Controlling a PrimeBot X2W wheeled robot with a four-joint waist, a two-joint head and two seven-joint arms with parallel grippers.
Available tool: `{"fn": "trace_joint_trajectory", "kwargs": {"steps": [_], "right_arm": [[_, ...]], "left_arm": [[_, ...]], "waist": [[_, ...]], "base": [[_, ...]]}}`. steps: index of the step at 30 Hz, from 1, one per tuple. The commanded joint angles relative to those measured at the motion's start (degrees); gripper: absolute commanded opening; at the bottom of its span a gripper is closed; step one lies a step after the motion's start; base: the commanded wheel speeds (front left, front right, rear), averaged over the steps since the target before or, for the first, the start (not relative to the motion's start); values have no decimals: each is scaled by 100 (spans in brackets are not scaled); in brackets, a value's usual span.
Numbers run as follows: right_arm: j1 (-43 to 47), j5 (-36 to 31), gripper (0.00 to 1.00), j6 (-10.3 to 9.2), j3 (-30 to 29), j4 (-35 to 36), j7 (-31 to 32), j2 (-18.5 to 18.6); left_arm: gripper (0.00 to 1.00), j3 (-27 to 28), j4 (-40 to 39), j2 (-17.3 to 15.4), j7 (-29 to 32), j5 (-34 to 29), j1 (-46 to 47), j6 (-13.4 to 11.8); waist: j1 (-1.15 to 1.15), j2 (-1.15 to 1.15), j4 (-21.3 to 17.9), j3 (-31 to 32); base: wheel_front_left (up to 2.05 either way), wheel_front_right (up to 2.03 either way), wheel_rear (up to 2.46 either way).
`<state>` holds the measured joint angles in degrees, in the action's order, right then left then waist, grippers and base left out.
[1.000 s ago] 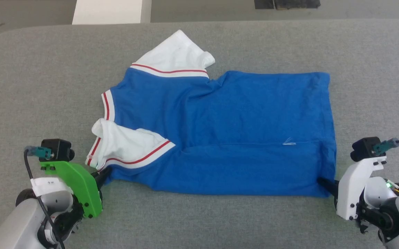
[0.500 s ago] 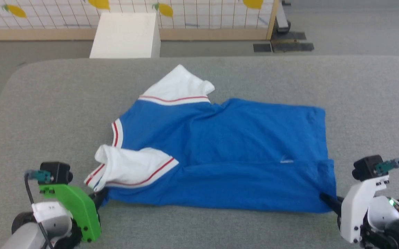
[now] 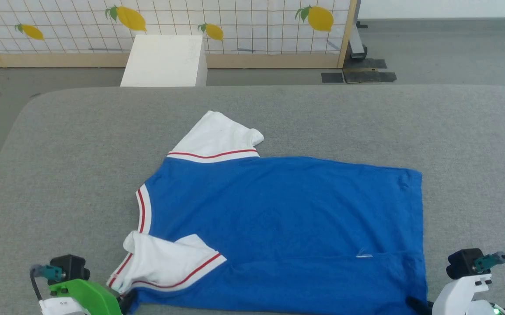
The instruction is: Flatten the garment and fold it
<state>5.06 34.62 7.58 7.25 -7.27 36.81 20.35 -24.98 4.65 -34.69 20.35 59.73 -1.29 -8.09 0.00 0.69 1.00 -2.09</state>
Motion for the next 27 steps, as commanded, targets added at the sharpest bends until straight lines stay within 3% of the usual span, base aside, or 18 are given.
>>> {"fn": "trace_joint_trajectory", "kwargs": {"steps": [1, 2, 10, 15, 21, 27], "right_arm": [[67, -70, 45, -9, 31, -74, -121, -32], [65, -90, 100, -9, 43, -116, -210, -56], [-6, -703, 100, -9, -113, 14, -1806, -274], [-99, -1261, 100, -9, -513, 393, -2668, -635], [-430, -1696, 100, -9, -691, 963, -3067, -982], [-898, -1904, 100, -9, -678, 1522, -3127, -1166]], "left_arm": [[99, 22, 114, 102, -46, 101, -28, 80], [100, 27, 186, 146, -78, 127, -4, 123], [100, 242, 343, 207, -669, -97, 335, 182], [100, 435, 302, 199, -1020, -392, 806, -72], [100, 493, 385, 246, -1323, -833, 1753, -228], [100, 574, 922, 238, -1264, -986, 3066, -95]], "waist": [[0, -69, -31, -42], [0, -69, -43, -51], [0, -69, -174, 56], [0, -69, -323, 21], [0, -69, -595, -395], [0, -69, -968, -1120]], "base": [[0, 0, 0], [0, 0, 0], [0, 0, 0], [0, 0, 0], [0, 0, 0], [0, 0, 0]]}}
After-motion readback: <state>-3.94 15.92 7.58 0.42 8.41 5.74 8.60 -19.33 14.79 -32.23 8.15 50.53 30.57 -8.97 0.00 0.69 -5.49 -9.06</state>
